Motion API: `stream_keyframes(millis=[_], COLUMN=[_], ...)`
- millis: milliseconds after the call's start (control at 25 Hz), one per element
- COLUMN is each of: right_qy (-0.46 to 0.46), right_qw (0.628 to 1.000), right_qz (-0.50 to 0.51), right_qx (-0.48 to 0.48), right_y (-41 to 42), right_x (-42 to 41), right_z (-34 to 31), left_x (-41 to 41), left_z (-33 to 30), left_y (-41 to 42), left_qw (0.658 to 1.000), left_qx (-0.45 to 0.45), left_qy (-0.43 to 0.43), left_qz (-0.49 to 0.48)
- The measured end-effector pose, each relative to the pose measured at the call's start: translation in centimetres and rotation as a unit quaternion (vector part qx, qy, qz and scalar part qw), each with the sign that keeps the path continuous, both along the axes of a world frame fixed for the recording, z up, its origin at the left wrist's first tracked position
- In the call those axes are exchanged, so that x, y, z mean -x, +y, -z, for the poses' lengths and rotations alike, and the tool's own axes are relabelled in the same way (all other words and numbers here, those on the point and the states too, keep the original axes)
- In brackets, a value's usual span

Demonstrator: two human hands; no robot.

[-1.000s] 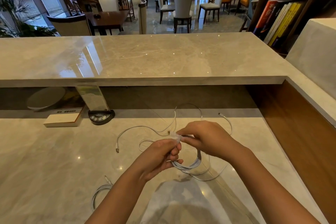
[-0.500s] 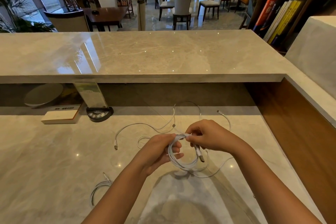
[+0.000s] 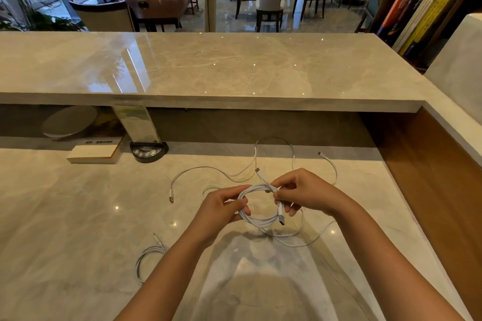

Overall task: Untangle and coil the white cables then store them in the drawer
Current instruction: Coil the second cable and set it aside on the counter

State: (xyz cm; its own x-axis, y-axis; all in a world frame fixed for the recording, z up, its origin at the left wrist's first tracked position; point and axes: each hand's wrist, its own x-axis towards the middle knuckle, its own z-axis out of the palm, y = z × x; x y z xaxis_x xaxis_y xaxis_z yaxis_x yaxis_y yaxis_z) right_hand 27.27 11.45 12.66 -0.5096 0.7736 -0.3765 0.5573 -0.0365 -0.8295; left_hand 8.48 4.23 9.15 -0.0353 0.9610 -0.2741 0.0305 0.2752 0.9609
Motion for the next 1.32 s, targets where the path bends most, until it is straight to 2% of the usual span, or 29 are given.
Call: stream_keyframes(millis=[120, 200, 240, 320, 400, 440, 480, 680, 840, 920, 1160, 1320], right_qy=[0.019, 0.038, 0.046, 0.060, 0.071, 0.074, 0.077, 0.084, 0.039, 0.012, -0.033, 0.000], right_qw=[0.999, 0.998, 0.997, 0.995, 0.994, 0.993, 0.993, 0.991, 0.992, 0.992, 0.994, 0.996], right_qz=[-0.012, -0.025, -0.034, -0.051, -0.058, -0.060, -0.062, -0.029, 0.004, 0.018, 0.056, 0.060], right_qx=[0.024, 0.039, 0.046, 0.057, 0.064, 0.066, 0.067, 0.101, 0.121, 0.121, 0.089, 0.061], right_y=[-0.3, -0.5, -0.7, -1.3, -2.0, -2.4, -3.0, -6.3, -8.5, -9.1, -10.3, -10.9], right_x=[1.8, 3.2, 4.0, 5.7, 7.7, 8.9, 10.1, 15.7, 19.2, 20.5, 21.0, 20.5], right_z=[1.3, 2.1, 2.5, 3.3, 4.0, 4.4, 4.8, 7.2, 9.7, 10.6, 13.3, 14.5], left_x=[1.8, 3.2, 4.0, 5.7, 7.1, 7.8, 8.7, 13.7, 16.6, 17.6, 18.5, 18.0], left_z=[0.9, 1.9, 2.5, 4.1, 5.6, 6.1, 6.4, 7.6, 9.0, 10.0, 12.9, 12.9], left_y=[-0.5, -1.9, -2.9, -5.2, -7.1, -7.9, -8.6, -12.1, -14.3, -15.0, -15.6, -16.9], left_qw=[0.999, 0.986, 0.961, 0.863, 0.769, 0.746, 0.737, 0.737, 0.736, 0.733, 0.758, 0.743], left_qx=[-0.013, -0.083, -0.148, -0.287, -0.336, -0.342, -0.347, -0.351, -0.331, -0.313, -0.232, -0.171], left_qy=[0.044, 0.143, 0.232, 0.415, 0.538, 0.567, 0.576, 0.576, 0.589, 0.602, 0.604, 0.635], left_qz=[-0.005, -0.026, -0.037, 0.009, 0.074, 0.076, 0.067, 0.043, 0.045, 0.050, 0.083, 0.129])
